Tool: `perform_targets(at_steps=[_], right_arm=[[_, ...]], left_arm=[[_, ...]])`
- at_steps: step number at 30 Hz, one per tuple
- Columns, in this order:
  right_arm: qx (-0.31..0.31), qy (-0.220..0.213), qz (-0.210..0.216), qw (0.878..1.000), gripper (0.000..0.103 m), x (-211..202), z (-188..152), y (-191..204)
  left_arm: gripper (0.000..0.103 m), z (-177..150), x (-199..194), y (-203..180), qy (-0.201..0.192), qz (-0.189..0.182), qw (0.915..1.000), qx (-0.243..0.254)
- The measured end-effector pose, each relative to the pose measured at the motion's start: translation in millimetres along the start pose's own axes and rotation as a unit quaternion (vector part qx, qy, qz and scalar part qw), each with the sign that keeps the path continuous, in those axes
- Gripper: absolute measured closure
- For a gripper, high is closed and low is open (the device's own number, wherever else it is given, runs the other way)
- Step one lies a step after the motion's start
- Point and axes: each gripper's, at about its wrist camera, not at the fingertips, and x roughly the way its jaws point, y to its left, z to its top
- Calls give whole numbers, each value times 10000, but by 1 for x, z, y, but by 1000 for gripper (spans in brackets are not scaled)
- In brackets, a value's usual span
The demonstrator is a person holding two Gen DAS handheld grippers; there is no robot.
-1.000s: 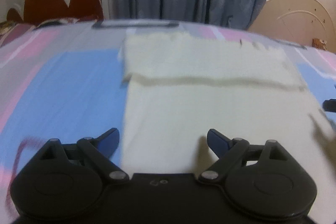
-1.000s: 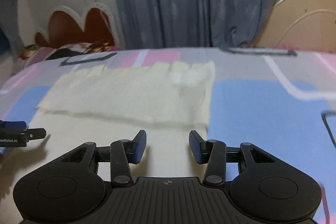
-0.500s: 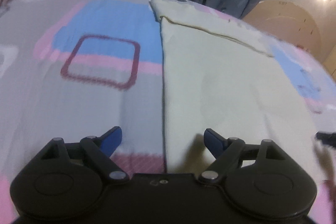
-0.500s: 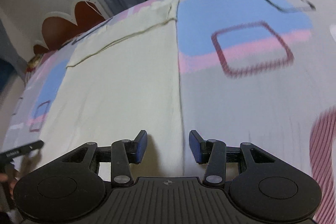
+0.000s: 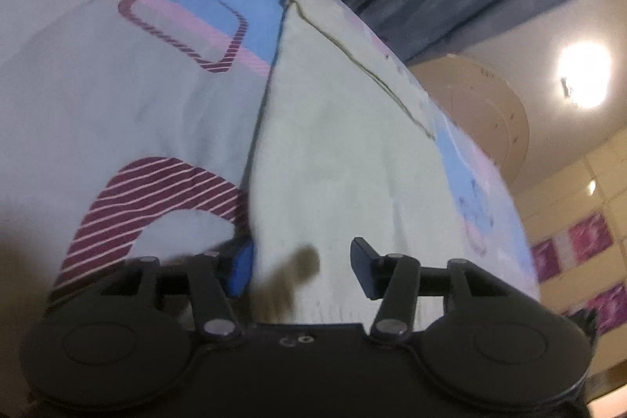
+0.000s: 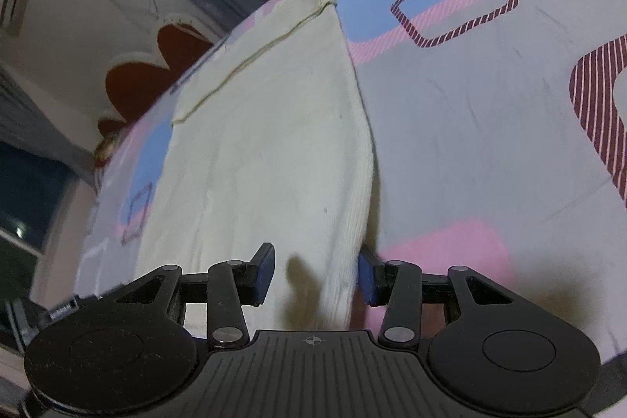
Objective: Fold small clothes
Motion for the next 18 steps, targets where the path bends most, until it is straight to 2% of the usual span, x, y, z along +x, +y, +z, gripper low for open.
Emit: perform_targets(at_steps=[3,6,7,8,12,13,14,15,16,18], right_arm=[[370,-69,33,9993,59,7,7,-11],[243,37,212,9995,59,8,5,-4],[122,103,233,9996,65,7,3,-1],[26,179,222,9996,76,8,0,1],[109,217,144,9996,88,11,-5,-4],[137,221,145,9996,90,12,-4,-4],[92,224,123,9996,97,12,-3,-3],[10,205,98,9997,98,11,-2,-1],[-82,133,36,9999,98,8,0,4],[-208,-101,83,9997,99,-5,2,13]], left_arm=[[53,1,5,3,-61,-47,9998,-172],[54,-3,2,2,5,-110,9999,-107],[54,-4,3,2,11,-95,9999,-73],[54,-6,2,2,-4,-94,9999,-66],[54,-6,3,1,-32,-64,9999,-98],[57,-5,3,0,-23,-45,10000,-44],[66,-4,3,-2,-23,15,10000,29],[97,-4,2,-4,-54,121,9999,106],[101,-2,-3,-6,-221,261,9993,160],[101,1,-22,-9,-721,-21,9973,147]])
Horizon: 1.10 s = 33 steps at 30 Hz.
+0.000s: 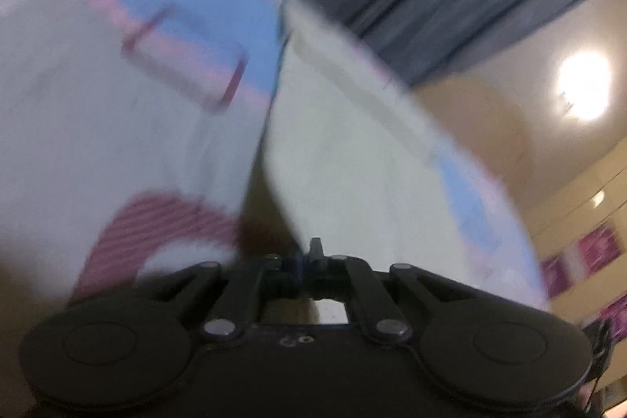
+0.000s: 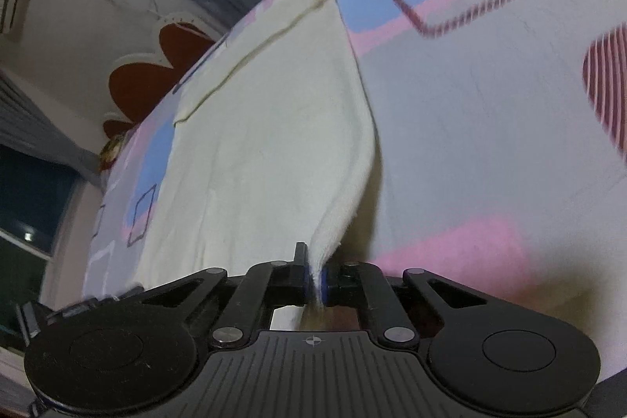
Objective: Fold small clothes
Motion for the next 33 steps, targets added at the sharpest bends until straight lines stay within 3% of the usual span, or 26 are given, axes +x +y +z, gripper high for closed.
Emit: perform_targets(at_steps=[3,5,7,8,11,13,18,23,25,28,30,31,32,33], right_arm=[[-271,-302,151,9991,99,-20,2,11],[-278,-235,82,9993,99,-16,1,6],[-159,108,-318,9993,99,1,-5,-8],[-57,267,-490,9984,99,8,-9,-12],[-19,125,-400,9991,99,3,-17,-8],[-21,-6,-305,9995,99,-3,-12,-1],[-330,-596,50,9977,99,-29,31,34],[-491,-916,319,9941,99,-21,100,60],[-628,-902,274,9936,99,-10,127,65],[-518,-179,230,9982,99,8,140,53],[-679,152,-7,9976,83,17,121,42],[-761,297,-182,9965,55,21,103,33],[-749,321,-220,9964,45,21,88,24],[-547,447,-222,9973,45,25,68,11]], left_arm=[[101,3,-7,2,-153,-63,9999,31],[101,0,8,12,277,178,9994,-50],[100,-8,23,23,622,387,9971,-218],[100,-9,21,23,565,373,9974,-240],[100,-5,16,14,517,532,9972,-92],[101,3,8,7,317,352,9988,-98],[101,46,-4,-18,-123,-171,9997,-130],[101,98,30,-34,-255,-489,9977,-396],[101,112,45,-39,-237,-376,9984,-338],[101,111,56,-33,-127,-283,9987,-416],[101,95,59,-21,28,-31,9995,-314],[101,85,58,-15,92,76,9995,-296],[101,74,56,-6,153,160,9991,-356],[101,64,54,3,231,213,9983,-485]])
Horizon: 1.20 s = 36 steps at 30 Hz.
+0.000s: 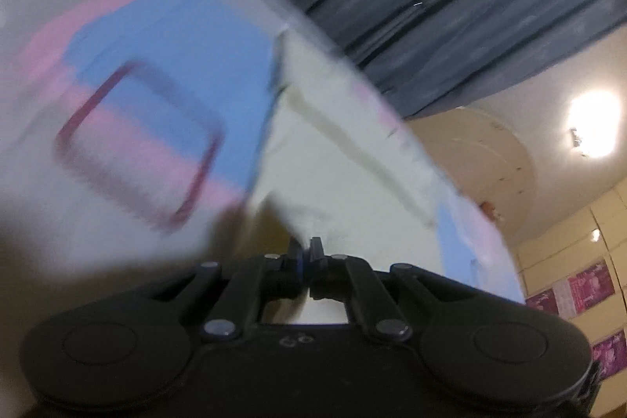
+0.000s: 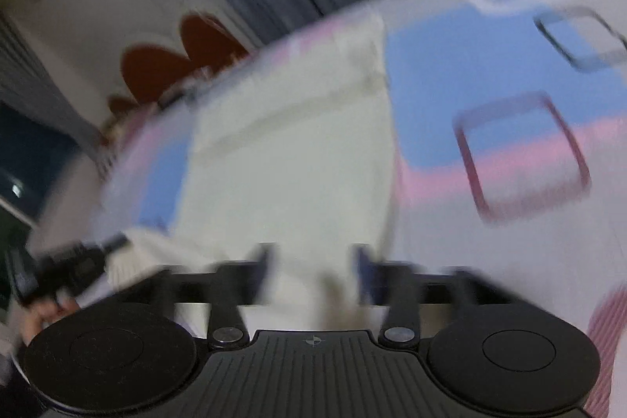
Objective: Fold small clothes
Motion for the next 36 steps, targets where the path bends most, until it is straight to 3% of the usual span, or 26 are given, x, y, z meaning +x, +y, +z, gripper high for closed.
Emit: perform_targets(at_steps=[2,5,12,13,14,17,20,23,25,27,31,36], right_arm=[[516,241,134,9983,47,11,-26,-15],[847,151,395,9955,52,17,-56,-18],[943,-128,892,9915,52,32,-69,-6],[910,-107,922,9915,62,34,-65,0],[840,-51,947,9919,101,36,-64,2],[597,-452,1201,9899,99,9,-54,11],[454,-958,1171,9874,99,-26,-44,8],[503,-480,629,9956,99,-11,-44,-11],[728,18,339,9968,99,10,-47,-24],[718,-86,399,9966,99,13,-45,-20],[469,-535,584,9958,99,4,-28,3],[-34,-961,735,9927,99,-1,26,32]], left_arm=[[101,-17,-1,20,124,52,9997,-212],[101,-30,-2,36,247,80,9991,-321],[101,-29,-7,35,175,-19,9995,-273],[101,-28,-7,34,166,-32,9995,-270],[101,-27,-10,33,130,-43,9995,-274],[101,-21,-33,19,-144,-378,9991,-118],[101,-23,-39,10,-58,-6,9991,423],[101,-34,-20,16,372,452,9966,586],[101,-39,-17,17,371,508,9961,620],[101,-40,-19,15,297,506,9966,585],[101,-29,-31,-4,-23,384,9956,853],[101,13,-26,-36,-520,-123,9951,830]])
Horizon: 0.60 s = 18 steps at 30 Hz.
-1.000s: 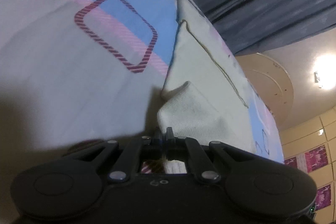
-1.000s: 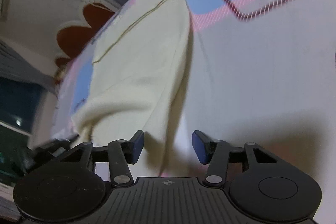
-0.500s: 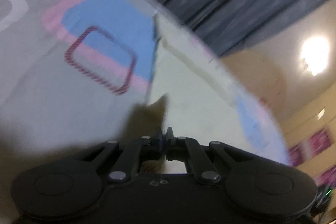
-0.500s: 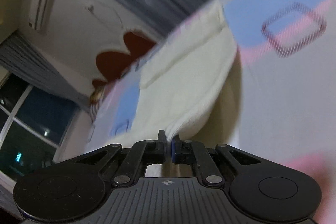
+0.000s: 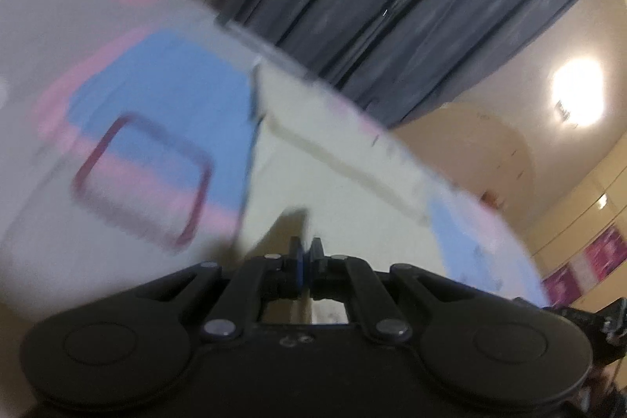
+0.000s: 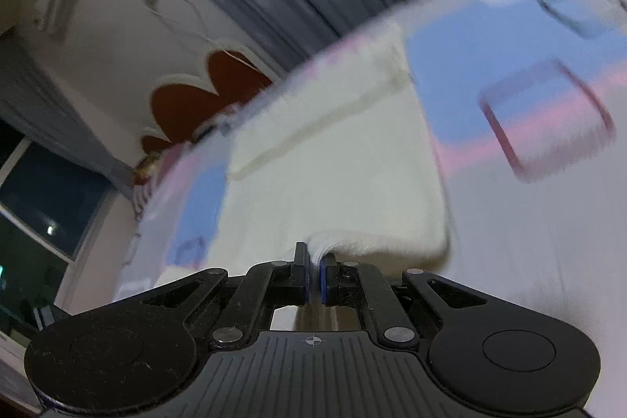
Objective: Fold small clothes
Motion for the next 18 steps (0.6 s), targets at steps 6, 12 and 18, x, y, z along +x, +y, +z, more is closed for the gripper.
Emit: perform_targets(at_steps=[6,12,18], right_arm=[[-75,-218,279,9993,99,56,91,-1],[708,-63,264,9971,99,146,178,-64],[-79,0,-452,9989,70,210,214,-87]], left_arm=[[101,80,79,-6,-202,-122,9988,-436],[101,146,193,10,85,486,9970,-592],[38,167,216,35,-624,751,9908,-932]])
